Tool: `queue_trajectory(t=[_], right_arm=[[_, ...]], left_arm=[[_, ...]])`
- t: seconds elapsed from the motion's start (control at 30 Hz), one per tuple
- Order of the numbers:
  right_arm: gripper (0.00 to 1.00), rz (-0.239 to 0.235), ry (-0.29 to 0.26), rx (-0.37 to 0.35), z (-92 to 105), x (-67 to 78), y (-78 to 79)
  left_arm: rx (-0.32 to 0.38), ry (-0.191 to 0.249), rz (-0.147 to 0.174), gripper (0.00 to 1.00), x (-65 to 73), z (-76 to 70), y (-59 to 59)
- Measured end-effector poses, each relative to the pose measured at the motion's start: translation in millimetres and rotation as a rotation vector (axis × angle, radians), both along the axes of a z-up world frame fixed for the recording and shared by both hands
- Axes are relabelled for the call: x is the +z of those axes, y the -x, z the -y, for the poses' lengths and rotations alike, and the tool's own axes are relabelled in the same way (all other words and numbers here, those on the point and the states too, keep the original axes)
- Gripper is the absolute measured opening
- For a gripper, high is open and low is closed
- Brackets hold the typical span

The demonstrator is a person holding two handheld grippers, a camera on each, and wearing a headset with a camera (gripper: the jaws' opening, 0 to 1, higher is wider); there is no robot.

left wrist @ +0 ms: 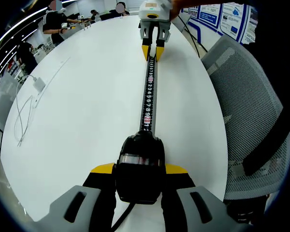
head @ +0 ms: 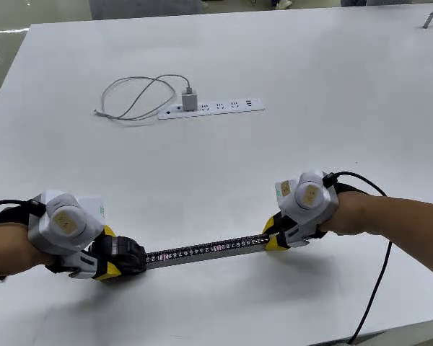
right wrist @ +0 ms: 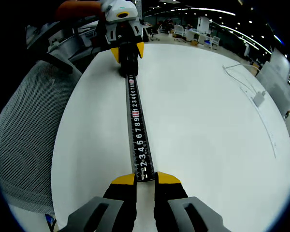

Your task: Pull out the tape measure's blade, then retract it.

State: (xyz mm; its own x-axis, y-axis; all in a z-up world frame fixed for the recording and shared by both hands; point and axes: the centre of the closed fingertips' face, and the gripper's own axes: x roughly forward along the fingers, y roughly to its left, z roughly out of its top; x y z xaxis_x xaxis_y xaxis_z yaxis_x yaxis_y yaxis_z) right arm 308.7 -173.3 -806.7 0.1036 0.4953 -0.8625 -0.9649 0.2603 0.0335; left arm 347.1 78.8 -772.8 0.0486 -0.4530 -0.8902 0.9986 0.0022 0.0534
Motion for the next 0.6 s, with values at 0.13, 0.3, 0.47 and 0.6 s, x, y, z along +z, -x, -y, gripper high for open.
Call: queue_trajectory(t=[0.13,0.3,0.47,0.6], right_arm=[[0.09,-0.001,0.001,0.001,0.5,0.2,0.2],[0.09,-0.002,0.007,0.006,3.0,0.8,1.0],[0.09,-0.004,0.005,0.005,4.3,0.9,0.9],[0.09,-0.005,0.007,0.007,5.6,0.9,0.6]], left_arm=[[0.000,0.001,0.001,0.31,0.1,-0.2,0.0],[0.002,0.003,0.001,0.31,0.0,-0.6,-0.7],[0.002,0.003,0.002,0.31,0.2,-0.8,-0.9],[0.003,0.004,0.002,0.31,0.1,-0.7,-1.0]])
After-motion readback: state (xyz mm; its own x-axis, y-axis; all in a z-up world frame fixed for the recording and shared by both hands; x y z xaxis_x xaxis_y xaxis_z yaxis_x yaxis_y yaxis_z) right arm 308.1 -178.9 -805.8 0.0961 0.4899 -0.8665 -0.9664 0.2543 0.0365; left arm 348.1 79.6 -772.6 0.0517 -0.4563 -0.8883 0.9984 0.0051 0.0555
